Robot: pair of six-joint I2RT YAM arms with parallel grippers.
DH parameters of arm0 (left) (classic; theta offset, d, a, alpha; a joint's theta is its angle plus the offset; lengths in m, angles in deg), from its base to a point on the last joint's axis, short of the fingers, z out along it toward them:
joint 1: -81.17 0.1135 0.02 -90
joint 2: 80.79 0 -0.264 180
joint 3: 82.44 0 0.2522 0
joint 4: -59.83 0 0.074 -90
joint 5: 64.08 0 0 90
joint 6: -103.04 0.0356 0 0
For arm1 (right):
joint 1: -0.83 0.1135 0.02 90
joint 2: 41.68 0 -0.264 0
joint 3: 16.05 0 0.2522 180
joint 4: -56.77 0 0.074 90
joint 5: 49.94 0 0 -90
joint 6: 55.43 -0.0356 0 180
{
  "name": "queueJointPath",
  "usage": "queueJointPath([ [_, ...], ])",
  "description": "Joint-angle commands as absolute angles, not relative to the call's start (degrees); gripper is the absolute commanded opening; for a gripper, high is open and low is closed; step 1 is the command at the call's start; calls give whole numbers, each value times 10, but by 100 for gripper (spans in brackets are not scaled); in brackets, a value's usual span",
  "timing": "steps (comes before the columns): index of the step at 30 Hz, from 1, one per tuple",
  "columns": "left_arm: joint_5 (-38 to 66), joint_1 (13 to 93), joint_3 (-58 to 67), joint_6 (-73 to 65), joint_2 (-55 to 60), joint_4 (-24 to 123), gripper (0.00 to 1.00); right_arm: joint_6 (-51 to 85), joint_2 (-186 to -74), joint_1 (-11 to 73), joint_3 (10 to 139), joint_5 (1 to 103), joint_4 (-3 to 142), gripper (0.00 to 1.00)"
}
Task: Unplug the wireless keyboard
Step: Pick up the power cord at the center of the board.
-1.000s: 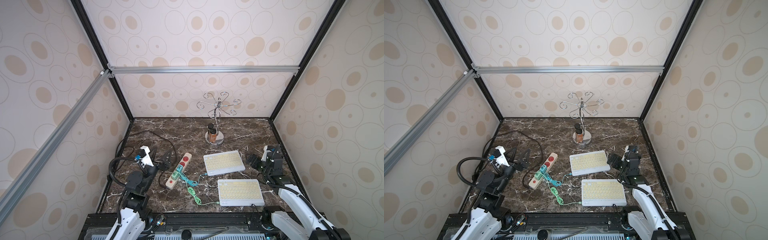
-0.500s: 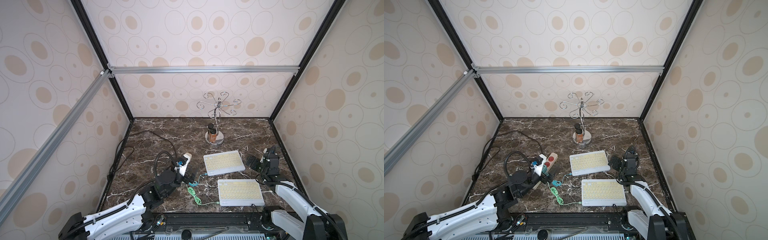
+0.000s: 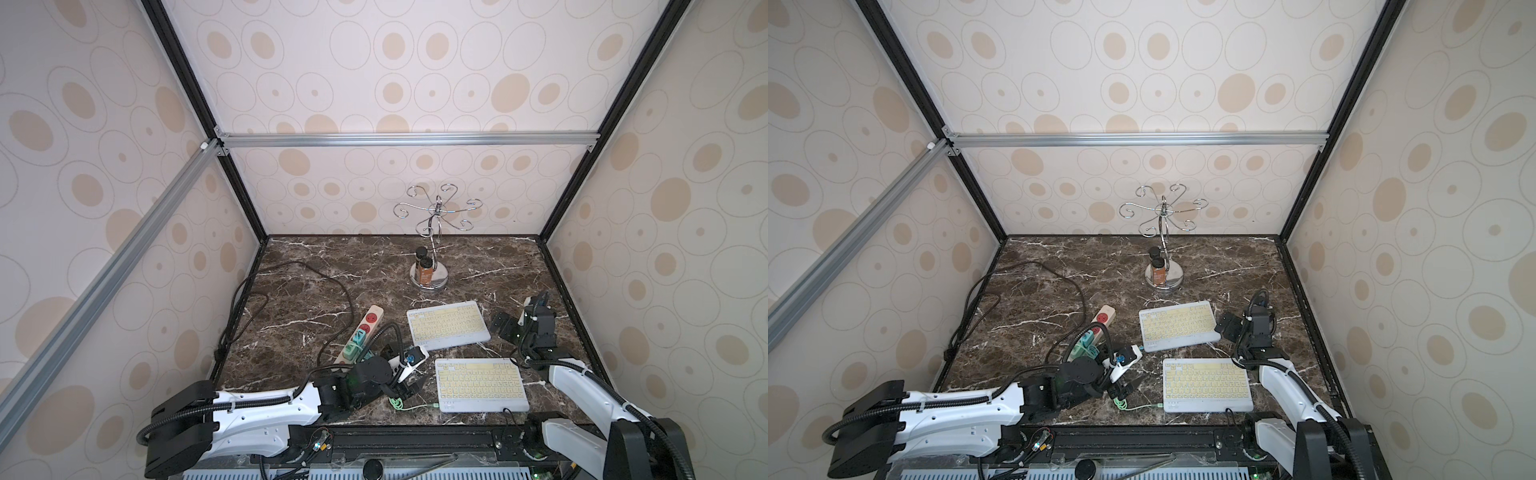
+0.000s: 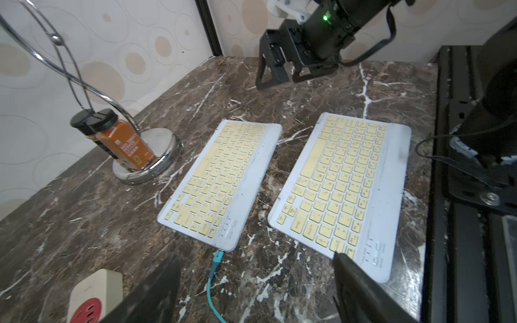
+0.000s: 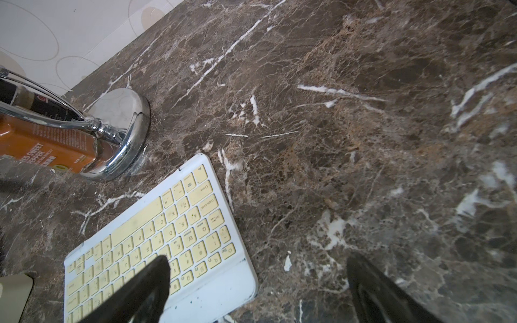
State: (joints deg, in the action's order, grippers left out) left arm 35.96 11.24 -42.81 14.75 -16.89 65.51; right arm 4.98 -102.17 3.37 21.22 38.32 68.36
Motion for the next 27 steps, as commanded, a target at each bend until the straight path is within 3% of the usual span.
queueJointPath([
  [1,353,105,-407,125,-130,645,84,48,-1015,34,222,384,685,100],
  [6,364,104,-393,118,-58,653,82,48,-1014,35,222,385,686,100],
  [17,278,95,-370,131,55,675,77,49,-1020,34,224,387,687,100],
  [27,267,86,-402,101,38,641,69,48,-1019,34,224,387,691,100],
])
